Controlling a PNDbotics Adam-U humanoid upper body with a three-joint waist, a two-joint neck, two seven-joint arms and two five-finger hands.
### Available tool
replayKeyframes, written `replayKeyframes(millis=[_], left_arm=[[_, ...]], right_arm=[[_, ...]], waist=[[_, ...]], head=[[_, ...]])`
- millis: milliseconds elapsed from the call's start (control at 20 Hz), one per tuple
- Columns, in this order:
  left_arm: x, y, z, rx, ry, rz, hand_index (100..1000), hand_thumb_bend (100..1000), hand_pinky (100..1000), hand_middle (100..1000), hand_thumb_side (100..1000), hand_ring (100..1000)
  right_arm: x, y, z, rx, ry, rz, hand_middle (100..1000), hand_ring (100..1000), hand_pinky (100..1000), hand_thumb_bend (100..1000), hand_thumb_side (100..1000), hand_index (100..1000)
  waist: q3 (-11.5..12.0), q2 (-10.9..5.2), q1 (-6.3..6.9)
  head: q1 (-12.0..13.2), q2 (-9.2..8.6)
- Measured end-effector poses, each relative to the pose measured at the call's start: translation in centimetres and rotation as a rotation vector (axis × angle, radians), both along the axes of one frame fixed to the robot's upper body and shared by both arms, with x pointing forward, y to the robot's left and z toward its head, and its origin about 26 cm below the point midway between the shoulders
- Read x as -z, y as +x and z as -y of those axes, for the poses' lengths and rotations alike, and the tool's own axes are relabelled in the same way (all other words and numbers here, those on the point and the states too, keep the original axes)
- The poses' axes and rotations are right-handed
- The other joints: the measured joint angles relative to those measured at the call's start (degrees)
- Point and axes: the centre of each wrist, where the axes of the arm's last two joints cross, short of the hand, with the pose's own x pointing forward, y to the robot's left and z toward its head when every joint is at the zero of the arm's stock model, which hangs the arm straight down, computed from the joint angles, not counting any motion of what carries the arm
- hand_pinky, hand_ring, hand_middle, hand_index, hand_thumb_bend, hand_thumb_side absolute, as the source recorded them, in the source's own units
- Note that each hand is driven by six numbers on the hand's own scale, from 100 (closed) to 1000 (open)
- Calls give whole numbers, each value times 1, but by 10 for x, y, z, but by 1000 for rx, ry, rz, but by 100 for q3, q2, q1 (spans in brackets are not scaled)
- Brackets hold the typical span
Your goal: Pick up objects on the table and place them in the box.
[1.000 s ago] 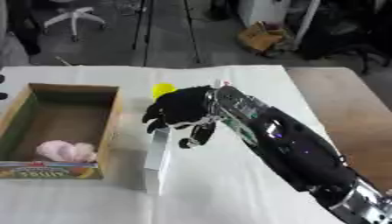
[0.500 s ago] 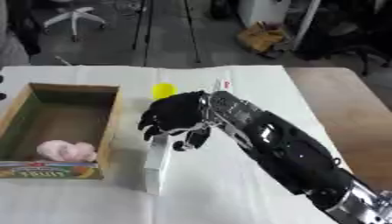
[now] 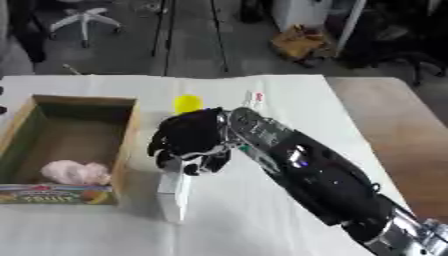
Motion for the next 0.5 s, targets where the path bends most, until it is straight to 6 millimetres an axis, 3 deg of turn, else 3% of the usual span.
replayKeyframes(millis=[50,100,250,500], left_arm=[[0,0,0,0,0,0,810,498,690,655,959,787],[0,0,0,1,0,0,810,498,690,655,960,787],[0,0,0,2,1,1,810,497,690,655,960,787],[0,0,0,3,1,1,811,496,690,655,960,786]], right_arm=[[1,-1,-1,-8,2,0,784,814,860,264,100,652],[1,-2,-3,-17,6,-2,750,780,842,224,100,563],[4,-3,-6,-40,18,-8,712,750,824,178,100,503],[2,-2,-4,-82,51,-6,696,735,812,178,100,488]], waist=[[2,0,0],[3,1,1],[6,1,2],[0,1,2]], head=[[-3,0],[-5,0],[-16,0],[-18,0]])
